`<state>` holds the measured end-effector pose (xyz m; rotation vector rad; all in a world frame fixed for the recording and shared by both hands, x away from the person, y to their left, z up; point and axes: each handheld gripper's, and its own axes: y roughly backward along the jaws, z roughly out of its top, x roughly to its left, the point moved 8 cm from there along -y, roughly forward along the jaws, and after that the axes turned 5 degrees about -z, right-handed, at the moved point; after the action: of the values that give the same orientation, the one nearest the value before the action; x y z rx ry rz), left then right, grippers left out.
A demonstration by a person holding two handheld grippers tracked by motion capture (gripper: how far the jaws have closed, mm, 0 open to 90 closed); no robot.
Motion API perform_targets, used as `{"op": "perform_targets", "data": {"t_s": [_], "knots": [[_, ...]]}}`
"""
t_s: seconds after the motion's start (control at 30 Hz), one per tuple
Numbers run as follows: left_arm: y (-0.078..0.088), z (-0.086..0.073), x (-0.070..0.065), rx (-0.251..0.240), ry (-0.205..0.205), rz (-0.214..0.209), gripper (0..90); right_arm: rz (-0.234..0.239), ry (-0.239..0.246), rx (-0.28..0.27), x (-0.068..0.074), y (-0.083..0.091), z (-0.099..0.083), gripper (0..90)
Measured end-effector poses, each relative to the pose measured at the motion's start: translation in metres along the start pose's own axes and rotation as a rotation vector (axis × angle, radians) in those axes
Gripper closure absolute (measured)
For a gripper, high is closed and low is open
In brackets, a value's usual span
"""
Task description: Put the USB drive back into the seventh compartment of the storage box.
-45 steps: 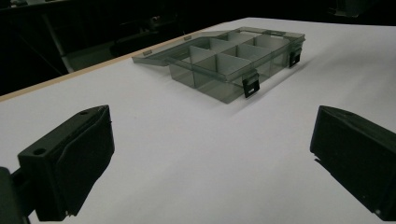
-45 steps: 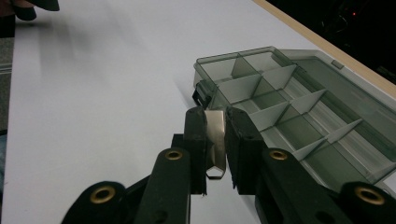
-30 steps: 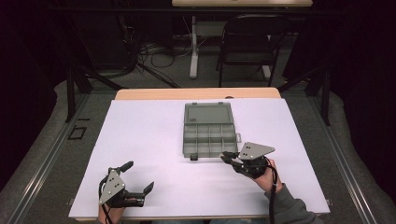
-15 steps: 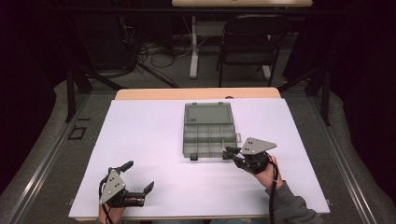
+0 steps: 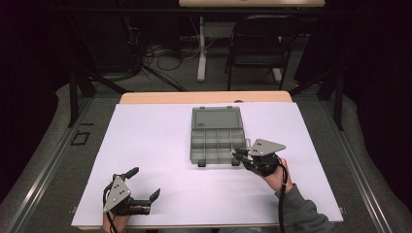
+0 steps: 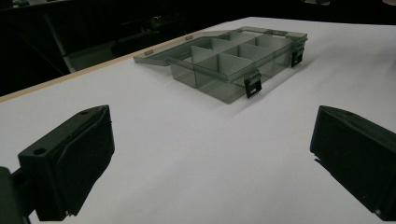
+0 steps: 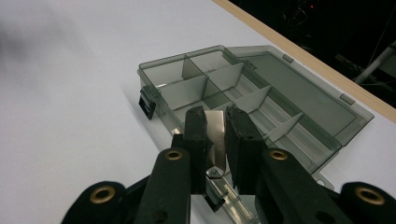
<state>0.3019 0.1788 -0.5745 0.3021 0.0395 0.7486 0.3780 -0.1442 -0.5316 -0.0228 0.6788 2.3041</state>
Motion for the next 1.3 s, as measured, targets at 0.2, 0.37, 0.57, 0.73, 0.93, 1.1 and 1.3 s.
{"op": "perform_targets", "data": {"t_s": [0.2,0.37,0.57,0.73,0.93,1.1,1.3], "knots": [[0.000,0.000,0.000,0.000,0.003,-0.001,0.0,-0.011,0.003,0.007,-0.003,-0.003,0.004,79.6],[-0.001,0.000,0.000,0.000,0.002,-0.001,0.0,-0.007,0.009,0.022,-0.005,-0.007,0.007,79.6],[0.000,0.000,0.000,-0.002,0.001,0.002,0.0,-0.006,0.012,0.043,-0.007,-0.012,0.013,79.6],[-0.001,0.000,0.000,0.000,0.000,0.000,0.0,-0.001,0.020,0.068,-0.007,-0.017,0.017,79.5],[-0.001,0.000,0.000,0.000,0.002,0.001,0.0,0.003,0.027,0.095,-0.008,-0.025,0.020,79.5],[0.000,0.000,0.000,-0.002,0.000,0.004,0.0,0.010,0.024,0.115,-0.009,-0.029,0.020,79.5],[-0.001,0.000,0.000,-0.001,0.000,0.003,0.0,0.012,0.021,0.137,-0.010,-0.033,0.020,79.6]]}}
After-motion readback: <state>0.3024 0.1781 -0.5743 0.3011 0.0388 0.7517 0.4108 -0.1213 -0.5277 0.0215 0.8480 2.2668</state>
